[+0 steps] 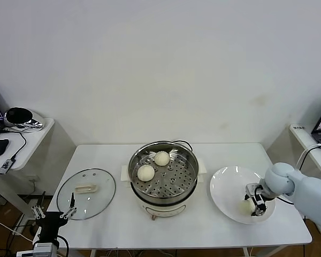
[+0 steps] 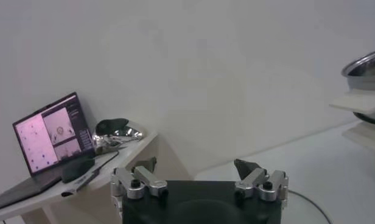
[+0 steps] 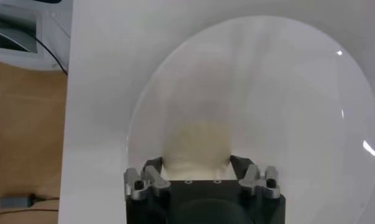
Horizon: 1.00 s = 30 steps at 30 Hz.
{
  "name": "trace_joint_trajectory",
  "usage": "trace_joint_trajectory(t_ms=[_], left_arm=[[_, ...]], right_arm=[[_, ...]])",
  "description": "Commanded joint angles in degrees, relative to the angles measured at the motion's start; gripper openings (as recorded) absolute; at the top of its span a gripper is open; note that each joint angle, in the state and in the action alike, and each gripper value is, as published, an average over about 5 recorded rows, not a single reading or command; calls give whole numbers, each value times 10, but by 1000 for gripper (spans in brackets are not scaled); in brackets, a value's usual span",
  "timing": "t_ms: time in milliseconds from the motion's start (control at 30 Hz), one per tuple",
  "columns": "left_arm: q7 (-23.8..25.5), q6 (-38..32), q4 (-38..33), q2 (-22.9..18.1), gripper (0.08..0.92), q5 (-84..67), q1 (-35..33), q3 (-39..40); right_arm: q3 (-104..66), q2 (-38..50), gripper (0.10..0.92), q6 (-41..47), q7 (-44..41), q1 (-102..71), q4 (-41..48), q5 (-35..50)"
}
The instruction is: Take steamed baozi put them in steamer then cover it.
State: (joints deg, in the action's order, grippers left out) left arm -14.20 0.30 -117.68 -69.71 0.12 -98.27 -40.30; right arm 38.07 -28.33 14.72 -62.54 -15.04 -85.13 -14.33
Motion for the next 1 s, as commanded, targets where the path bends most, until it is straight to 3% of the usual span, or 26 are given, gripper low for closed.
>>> trace_joint_trajectory(t_ms=[33,267,533,800,1000], left_arm=[[0,0,-1,0,823,0,0,0],[0,-1,-2,3,823,-1,-1,-1],[0,-1,-5,6,823,-3,1,1],[0,0,-7,8,823,-6,2,1],[-1,-2,-8,9,823,-10,-1,-3]], right_arm=[[-9,-1,577,-1,-6,0,0,0],[-10,16,560,-7,-35,69,-12,43],[83,16,561,-4,-88,284,-15,141],[201,-80,560,-9,-71,493,-3,243],[259,-187,561,-39,-43,549,-7,300]])
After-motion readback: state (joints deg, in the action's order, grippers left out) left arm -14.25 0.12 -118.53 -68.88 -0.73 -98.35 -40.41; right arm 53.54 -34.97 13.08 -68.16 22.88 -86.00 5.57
